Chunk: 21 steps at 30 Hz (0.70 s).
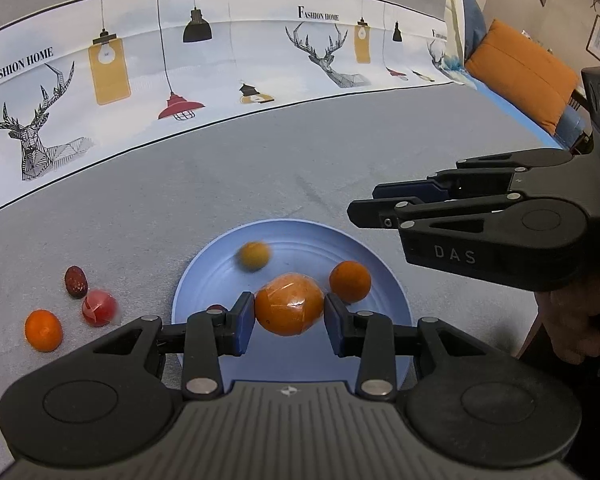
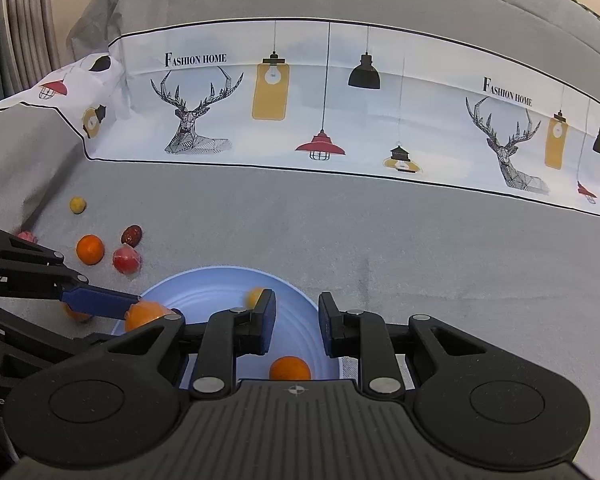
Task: Organize fruits
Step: 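Carry both fruits over the blue plate and open both tools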
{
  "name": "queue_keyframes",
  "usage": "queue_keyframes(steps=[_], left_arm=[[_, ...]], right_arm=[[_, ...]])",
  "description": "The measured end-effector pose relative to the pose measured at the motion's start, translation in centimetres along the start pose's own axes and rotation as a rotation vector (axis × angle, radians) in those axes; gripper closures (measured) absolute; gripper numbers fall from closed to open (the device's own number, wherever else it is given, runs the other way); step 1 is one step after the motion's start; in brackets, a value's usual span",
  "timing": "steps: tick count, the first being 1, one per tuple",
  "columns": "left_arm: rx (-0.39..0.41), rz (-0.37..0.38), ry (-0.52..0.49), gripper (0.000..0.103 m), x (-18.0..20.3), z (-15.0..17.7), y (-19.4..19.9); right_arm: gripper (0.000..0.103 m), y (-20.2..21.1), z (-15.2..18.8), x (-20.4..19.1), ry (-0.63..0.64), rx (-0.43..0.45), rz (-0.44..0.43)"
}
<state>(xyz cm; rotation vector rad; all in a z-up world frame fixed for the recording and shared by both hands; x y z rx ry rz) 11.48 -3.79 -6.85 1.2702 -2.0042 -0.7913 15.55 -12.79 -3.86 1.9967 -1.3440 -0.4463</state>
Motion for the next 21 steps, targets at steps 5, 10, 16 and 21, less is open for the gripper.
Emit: queue_keyframes(steps=[5, 10, 16, 21], left_arm=[[0.008, 0.006, 0.007, 0.042, 0.0, -0.1, 0.3], [0.022, -0.012, 0.024, 0.04, -0.4, -0.4, 0.5], [0.04, -0.038, 0.036, 0.04, -0.8, -0.8, 0.7], [0.043, -0.047, 0.044, 0.04, -1.1, -0.9, 0.8]], right_arm=[[0.068, -0.2, 0.1, -0.1, 0.007, -0.009, 0.009], [0.052, -0.1, 0.1, 0.3, -0.001, -0.004, 0.025], [0.05, -0.2, 0.1, 0.6, -0.006, -0.003, 0.038], [0.05, -0.1, 0.0, 0.7, -0.01, -0.001, 0.044]])
Point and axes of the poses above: each gripper's, at about its wrist camera, not at the fingertips, and y roughly against the way its jaws point, x to its right, z to its underside, the point moved 9 cm from there along -y, roughly the way its jaws point, and after that the axes turned 7 degrees about y, right-handed, at the moved point
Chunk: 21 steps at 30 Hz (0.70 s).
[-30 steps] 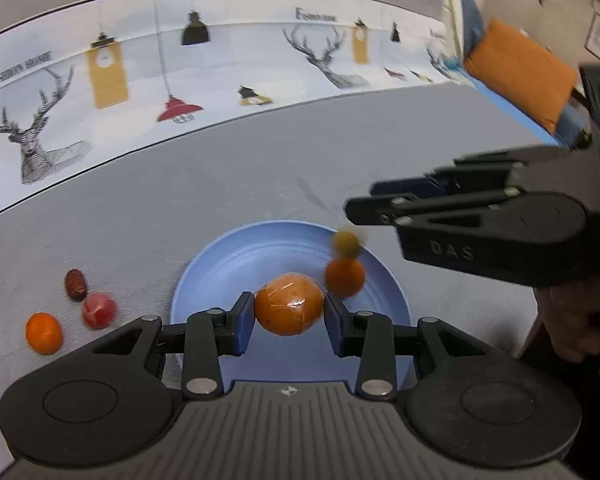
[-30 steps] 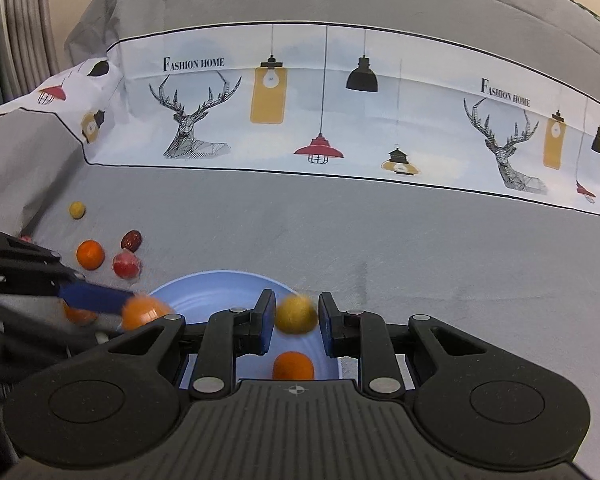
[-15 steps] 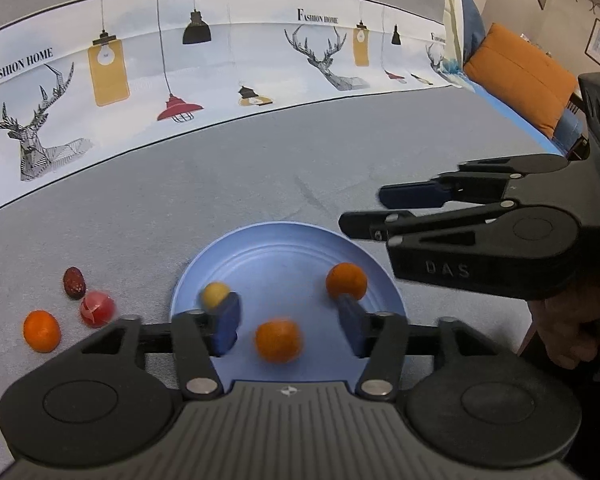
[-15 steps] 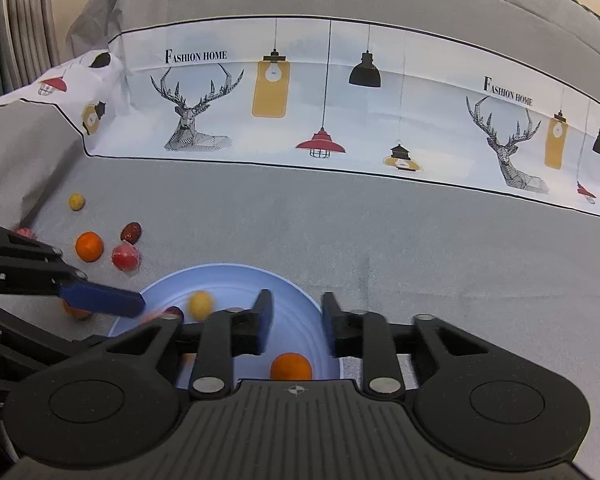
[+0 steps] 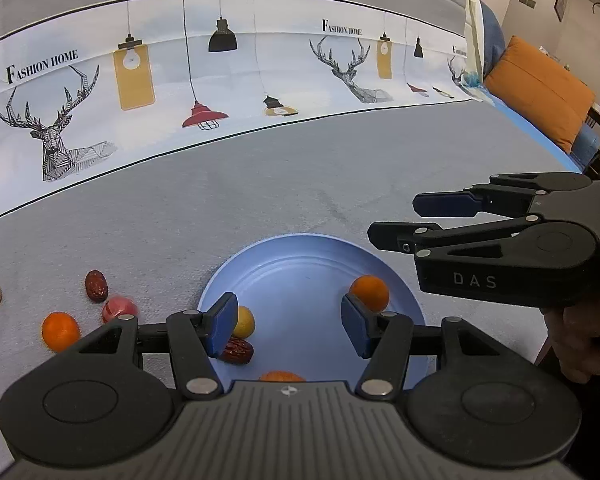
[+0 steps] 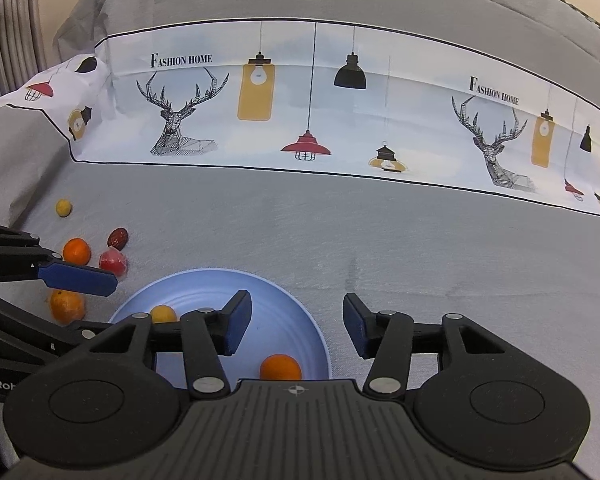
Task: Organize fruits
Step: 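Carry both fruits over the blue plate and open both tools, then grasp a wrapped red plum with the left tool while the right tool grasps a wrapped mandarin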
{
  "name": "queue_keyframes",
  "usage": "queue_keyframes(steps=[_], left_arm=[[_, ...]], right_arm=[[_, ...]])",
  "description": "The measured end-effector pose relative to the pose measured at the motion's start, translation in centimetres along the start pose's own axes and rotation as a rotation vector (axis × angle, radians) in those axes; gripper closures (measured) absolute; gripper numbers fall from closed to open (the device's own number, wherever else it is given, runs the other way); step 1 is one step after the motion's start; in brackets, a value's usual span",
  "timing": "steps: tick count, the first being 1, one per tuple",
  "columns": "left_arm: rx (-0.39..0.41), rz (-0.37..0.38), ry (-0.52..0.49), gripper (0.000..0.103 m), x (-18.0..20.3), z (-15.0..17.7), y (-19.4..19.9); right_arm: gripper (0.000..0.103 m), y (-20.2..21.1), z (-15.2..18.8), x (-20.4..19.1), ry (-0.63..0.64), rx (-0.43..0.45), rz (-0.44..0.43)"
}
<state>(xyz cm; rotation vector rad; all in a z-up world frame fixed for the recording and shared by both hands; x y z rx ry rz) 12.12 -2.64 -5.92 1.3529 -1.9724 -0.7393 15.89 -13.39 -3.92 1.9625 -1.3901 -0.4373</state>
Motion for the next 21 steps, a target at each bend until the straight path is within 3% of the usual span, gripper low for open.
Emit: queue_keyframes(steps=[16, 19, 21], left_arm=[[0.005, -0.026, -0.003, 0.041, -0.3, 0.0, 0.0], [0.022, -0.05, 0.008, 0.055, -0.9, -0.2, 0.1], [0.029, -0.066, 0.029, 0.072, -1.5, -0.4, 0.2]], right_arm=[[0.05, 0.0, 0.0, -0.1, 0.011, -0.003, 0.0], [0.05, 0.0, -0.2, -0.1, 0.012, 0.0, 0.001], [0.05, 0.1, -0.2, -0.1, 0.014, 0.005, 0.003]])
Point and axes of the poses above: each gripper's, at about its wrist camera, not at the fingertips, and y roughly against the way its jaws point, x to its right, z to its underside, the point moved 9 cm from there along -y, roughly the way its jaws point, and after that the axes turned 7 degrees about y, right-handed, at the moved point
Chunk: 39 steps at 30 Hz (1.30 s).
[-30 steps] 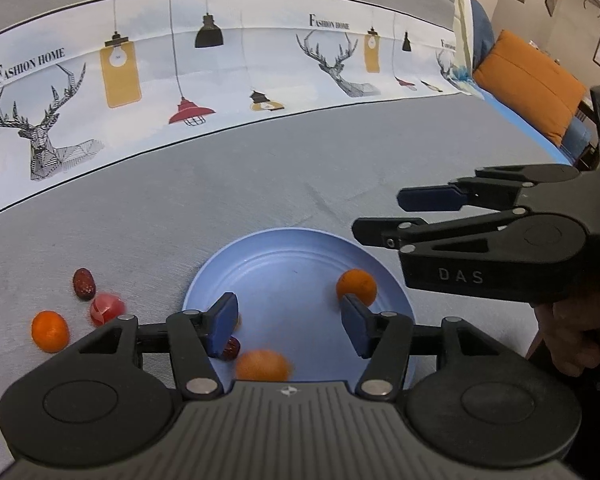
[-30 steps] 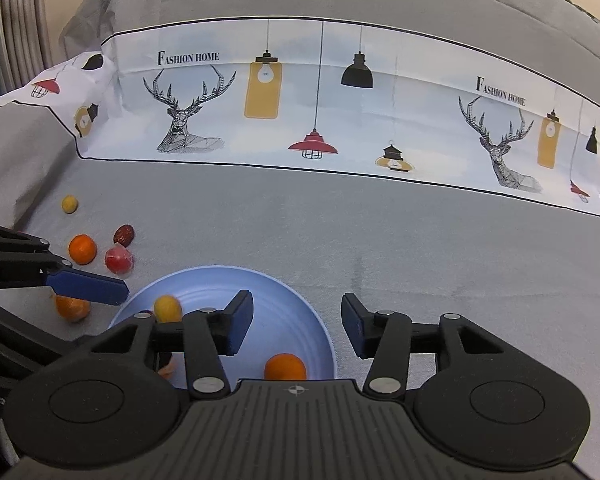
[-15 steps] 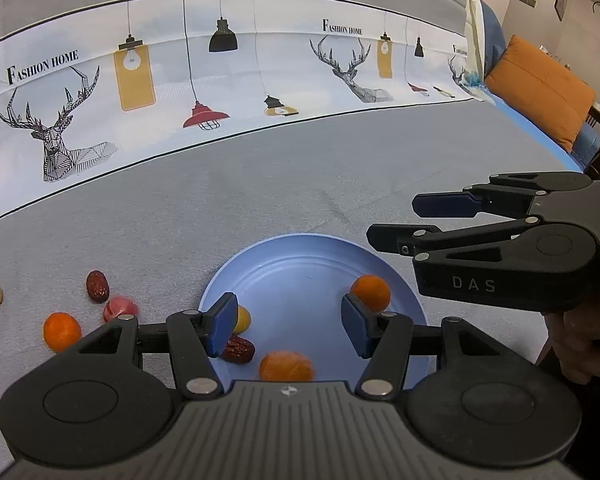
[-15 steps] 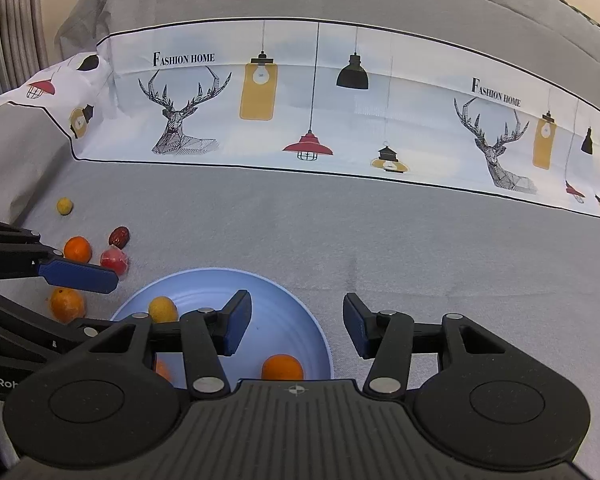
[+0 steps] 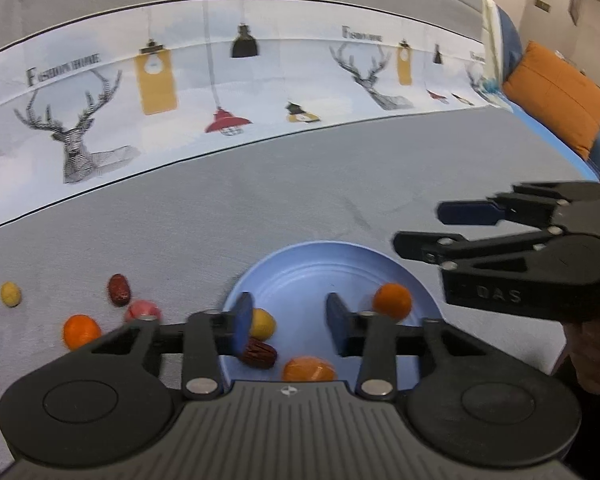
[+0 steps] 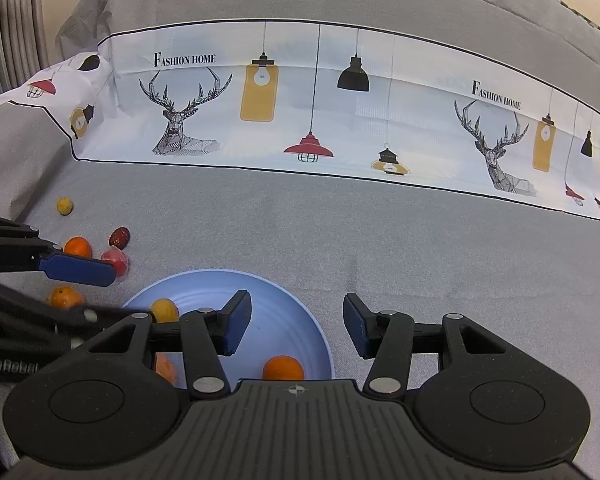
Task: Organize fruits
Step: 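Grasp a wrapped red plum with the left tool while the right tool grasps a wrapped mandarin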
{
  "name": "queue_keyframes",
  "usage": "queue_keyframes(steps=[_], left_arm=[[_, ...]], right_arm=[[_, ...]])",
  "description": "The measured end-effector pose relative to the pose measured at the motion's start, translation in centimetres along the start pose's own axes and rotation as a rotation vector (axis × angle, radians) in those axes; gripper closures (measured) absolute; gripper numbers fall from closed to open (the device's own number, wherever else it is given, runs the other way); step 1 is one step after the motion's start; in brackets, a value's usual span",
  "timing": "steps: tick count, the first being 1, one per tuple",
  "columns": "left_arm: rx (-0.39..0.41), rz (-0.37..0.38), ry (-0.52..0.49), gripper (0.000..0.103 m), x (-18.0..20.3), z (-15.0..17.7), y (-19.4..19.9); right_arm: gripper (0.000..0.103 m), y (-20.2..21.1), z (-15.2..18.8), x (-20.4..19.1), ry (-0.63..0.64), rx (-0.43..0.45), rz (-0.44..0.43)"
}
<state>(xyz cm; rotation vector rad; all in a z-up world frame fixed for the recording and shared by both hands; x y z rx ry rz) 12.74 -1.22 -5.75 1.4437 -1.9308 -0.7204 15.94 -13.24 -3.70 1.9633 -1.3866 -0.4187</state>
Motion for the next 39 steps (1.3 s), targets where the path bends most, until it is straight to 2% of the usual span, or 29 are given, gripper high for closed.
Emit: queue_keyframes(steps=[3, 6, 8, 10, 11, 14, 16, 20, 22, 27, 31, 35, 38, 39], left_arm=[[0.002, -0.037, 0.045, 0.084, -1.4, -0.3, 0.0], [0.002, -0.074, 0.118, 0.085, -3.3, -0.7, 0.0], [0.003, -0.102, 0.17, 0.085, -4.7, -0.9, 0.2], [0.008, -0.154, 0.228, 0.085, -6.5, -1.1, 0.4], [0.009, -0.182, 0.261, 0.085, -7.4, -1.2, 0.5], [0.012, -0.258, 0.416, 0.083, -11.0, -1.0, 1.2], [0.028, -0.283, 0.564, 0.082, -13.8, -0.6, 2.0], [0.055, -0.353, 0.79, 0.081, -18.5, 0.5, 3.6], [0.061, -0.394, 0.852, 0.072, -19.9, 0.9, 4.2], [0.071, -0.476, 0.902, 0.057, -21.4, 1.4, 5.2], [0.082, -0.538, 0.926, 0.054, -22.7, 1.7, 5.8], [0.066, -0.58, 0.994, 0.052, -24.3, 2.7, 5.7], [0.035, -0.604, 1.052, 0.052, -25.5, 3.7, 5.4], [0.023, -0.613, 1.066, 0.051, -25.8, 3.9, 5.3]], right_arm=[[0.05, 0.1, -0.1, 0.0, 0.0, 0.007, 0.004], [0.052, 0.1, -0.2, 0.0, -0.004, 0.014, 0.007], [0.06, 0.2, -0.4, 0.0, -0.01, 0.023, 0.005], [0.073, 0.2, -0.7, 0.1, -0.018, 0.03, 0.0], [0.074, 0.2, -0.8, 0.1, -0.024, 0.033, -0.003], [0.075, 0.1, -0.9, 0.1, -0.036, 0.037, -0.009], [0.075, 0.0, -1.1, 0.0, -0.043, 0.039, -0.015], [0.075, -0.3, -1.5, -0.7, -0.074, 0.043, -0.051], [0.075, -0.5, -1.8, -1.2, -0.089, 0.047, -0.077], [0.074, -1.4, -2.7, -4.1, -0.109, 0.053, -0.165], [0.074, -2.6, -3.5, -7.6, -0.09, 0.054, -0.241], [0.074, -4.4, -4.2, -11.7, -0.038, 0.032, -0.319], [0.068, -5.8, -4.4, -15.1, 0.025, 0.006, -0.385], [0.061, -6.1, -4.4, -16.1, 0.044, -0.005, -0.403]])
Point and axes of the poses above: each gripper's, at about its wrist camera, not at the fingertips, and y roughly against the way its jaws point, x to its right, z to its underside, the point moved 9 cm from there along -y, roughly the way its jaws point, and after that the axes turned 7 degrees about y, right-handed, at the moved point
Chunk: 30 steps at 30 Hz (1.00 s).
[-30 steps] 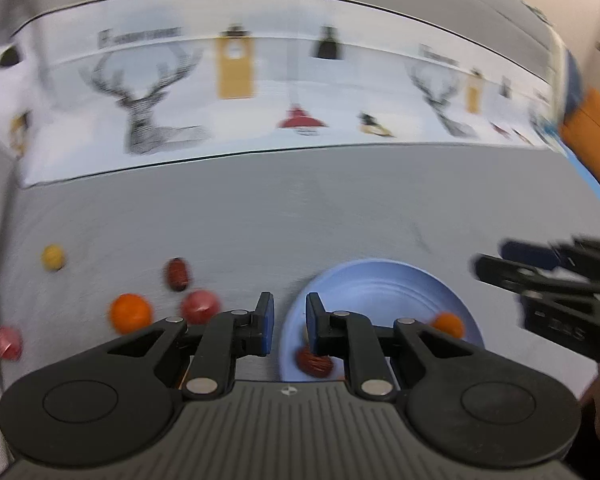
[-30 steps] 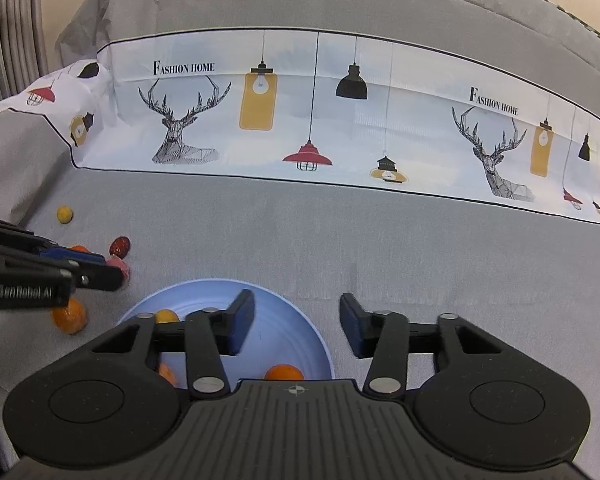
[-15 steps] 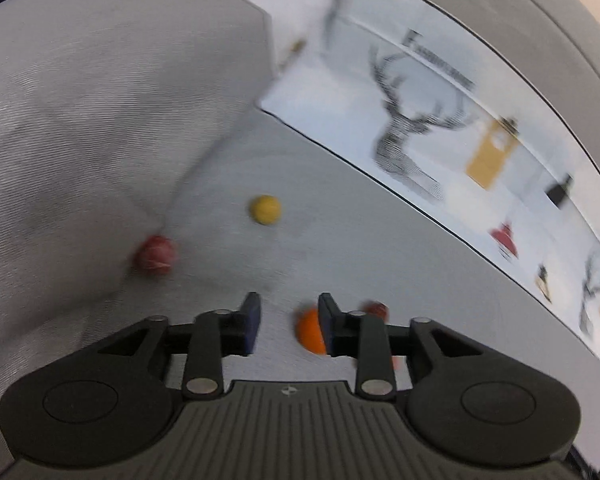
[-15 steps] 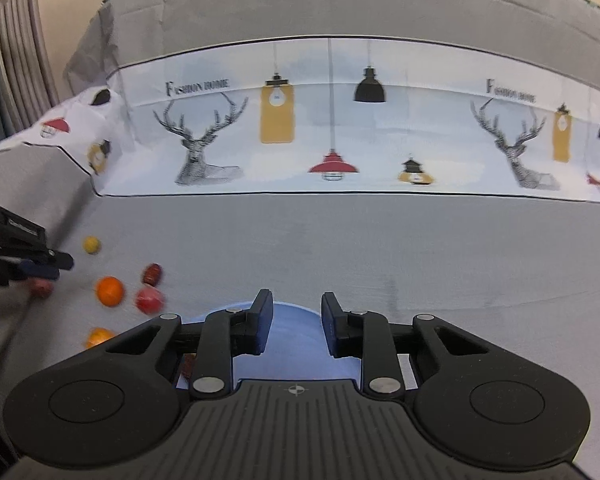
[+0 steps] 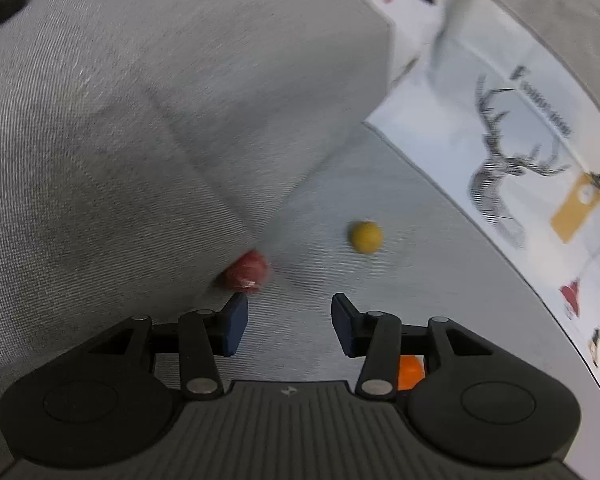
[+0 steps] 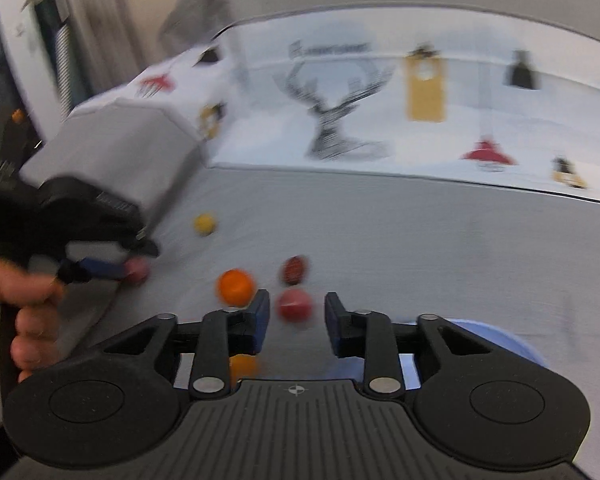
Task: Organize fruits
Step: 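Grasp a wrapped red plum with the left tool while the right tool grasps a wrapped mandarin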
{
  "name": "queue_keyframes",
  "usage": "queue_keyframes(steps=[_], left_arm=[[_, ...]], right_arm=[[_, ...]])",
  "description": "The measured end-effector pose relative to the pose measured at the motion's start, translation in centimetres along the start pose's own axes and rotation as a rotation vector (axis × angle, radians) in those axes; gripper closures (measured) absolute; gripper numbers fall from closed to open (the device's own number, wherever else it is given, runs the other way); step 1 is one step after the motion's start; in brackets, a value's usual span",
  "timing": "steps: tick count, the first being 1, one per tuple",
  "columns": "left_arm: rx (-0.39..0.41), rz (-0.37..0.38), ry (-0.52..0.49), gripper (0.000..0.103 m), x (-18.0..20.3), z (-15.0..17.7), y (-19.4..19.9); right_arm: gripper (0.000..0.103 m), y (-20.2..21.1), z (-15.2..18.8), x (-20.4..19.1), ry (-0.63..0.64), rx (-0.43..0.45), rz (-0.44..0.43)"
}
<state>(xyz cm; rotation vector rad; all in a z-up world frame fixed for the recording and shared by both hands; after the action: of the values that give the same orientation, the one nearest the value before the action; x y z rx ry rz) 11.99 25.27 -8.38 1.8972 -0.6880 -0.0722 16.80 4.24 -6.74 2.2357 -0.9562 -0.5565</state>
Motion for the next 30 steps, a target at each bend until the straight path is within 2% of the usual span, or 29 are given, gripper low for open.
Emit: queue_keyframes(steps=[1, 4, 14, 17, 19, 20, 21, 22, 27, 30], left_arm=[[-0.008, -0.017, 0.012, 0.05, -0.4, -0.1, -0.3], [-0.002, -0.055, 0.027, 0.044, -0.9, -0.7, -0.7], [-0.002, -0.127, 0.016, 0.042, -0.6, -1.3, -2.5], [-0.002, -0.144, 0.022, 0.046, -0.7, -1.2, -3.0], [0.006, -0.164, 0.02, 0.056, -0.9, -1.2, -3.0], [0.01, -0.167, 0.019, 0.069, -1.0, -1.3, -3.0], [0.01, -0.159, 0.022, 0.071, -1.0, -1.2, -2.8], [0.012, -0.148, 0.023, 0.071, -1.0, -1.2, -2.5], [0.022, -0.097, -0.013, 0.072, -0.4, -0.5, -0.9], [-0.005, -0.064, -0.073, 0.072, 0.7, 0.8, -0.5]], right_arm=[[0.053, -0.7, 0.1, -0.8, 0.017, -0.015, -0.022], [0.045, -2.2, 0.5, -2.8, 0.069, -0.066, -0.077], [0.043, -4.2, 2.8, -4.8, 0.168, -0.204, -0.103], [0.043, -4.8, 3.8, -5.3, 0.204, -0.242, -0.098], [0.046, -4.9, 4.3, -5.5, 0.225, -0.261, -0.098], [0.05, -5.0, 4.4, -5.5, 0.23, -0.266, -0.095], [0.058, -4.9, 4.5, -5.4, 0.236, -0.264, -0.086], [0.065, -4.8, 4.5, -5.4, 0.242, -0.259, -0.079], [0.066, -3.6, 3.7, -5.1, 0.203, -0.209, -0.089], [0.065, -3.4, 3.4, -4.7, 0.181, -0.197, -0.079]])
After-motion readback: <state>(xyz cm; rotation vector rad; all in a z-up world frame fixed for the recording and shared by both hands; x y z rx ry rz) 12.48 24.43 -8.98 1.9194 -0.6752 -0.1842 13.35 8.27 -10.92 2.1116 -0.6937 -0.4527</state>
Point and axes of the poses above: each gripper's, at about its wrist camera, not at the fingertips, and y roughly against the way its jaws point, x to its right, z to its underside, the point moved 9 cm from there along -y, roughly the way its jaws point, and after that the axes turned 7 degrees about y, right-handed, at the moved point
